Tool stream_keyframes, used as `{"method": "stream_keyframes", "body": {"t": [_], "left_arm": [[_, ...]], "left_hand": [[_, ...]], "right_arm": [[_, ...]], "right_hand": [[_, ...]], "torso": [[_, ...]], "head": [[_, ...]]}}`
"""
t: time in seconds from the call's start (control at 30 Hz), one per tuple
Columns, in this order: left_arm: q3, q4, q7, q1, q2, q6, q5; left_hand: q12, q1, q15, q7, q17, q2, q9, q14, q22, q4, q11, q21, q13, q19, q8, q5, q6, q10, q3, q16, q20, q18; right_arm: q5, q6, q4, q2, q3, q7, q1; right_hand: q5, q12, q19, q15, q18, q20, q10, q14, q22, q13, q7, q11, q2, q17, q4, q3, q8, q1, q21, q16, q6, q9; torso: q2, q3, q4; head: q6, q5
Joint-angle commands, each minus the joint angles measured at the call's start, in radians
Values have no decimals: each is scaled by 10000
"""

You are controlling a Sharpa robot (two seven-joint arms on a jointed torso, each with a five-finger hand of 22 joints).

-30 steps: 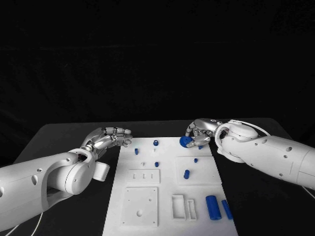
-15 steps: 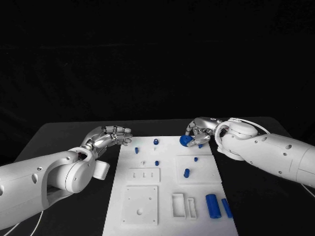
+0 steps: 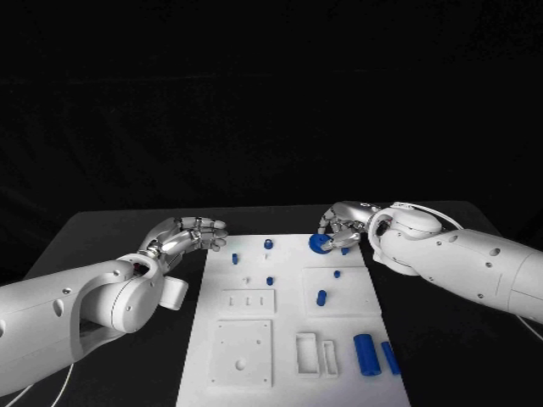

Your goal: Assemble the parts on the task board

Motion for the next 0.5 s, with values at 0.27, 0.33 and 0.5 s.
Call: {"method": "stream_keyframes", "body": {"t": [0.27,0.33,0.5], "left_arm": [[9,41,31,18,-12,165,-18],[9,45,30,18,-13,168,-20],[10,49,26,18,-25,163,-27]], "left_hand": [[-78,-23,-8,67,-11,-36,-13,-68,17,-2,53,53,-11,-71,-43,-57,-54,-3,76,-44,9,113],[-81,-22,-8,68,-11,-38,-13,-68,17,-3,53,53,-12,-72,-44,-57,-55,-4,76,-44,9,113],[-84,-20,-7,69,-11,-39,-14,-69,17,-4,54,54,-12,-74,-45,-57,-57,-4,77,-44,10,114]], "right_arm": [[-516,422,8,35,-67,-172,-100],[-770,263,55,35,-71,-206,-109],[-1655,-57,274,13,-90,-245,-155]], "right_hand": [[-85,50,-91,-76,470,12,60,15,213,-35,193,-66,-47,55,83,186,71,-163,81,-48,364,19],[-104,45,-96,-81,470,9,55,18,213,-43,187,-72,-63,63,75,216,75,-151,90,-52,380,20],[-242,61,-102,-103,470,4,78,33,207,-54,163,-95,-125,98,61,355,100,-95,134,-74,462,28]], "torso": [[4,2,-5],[4,3,-4],[7,3,-1]], "head": [[0,-11],[-3,-12],[-2,-22]]}}
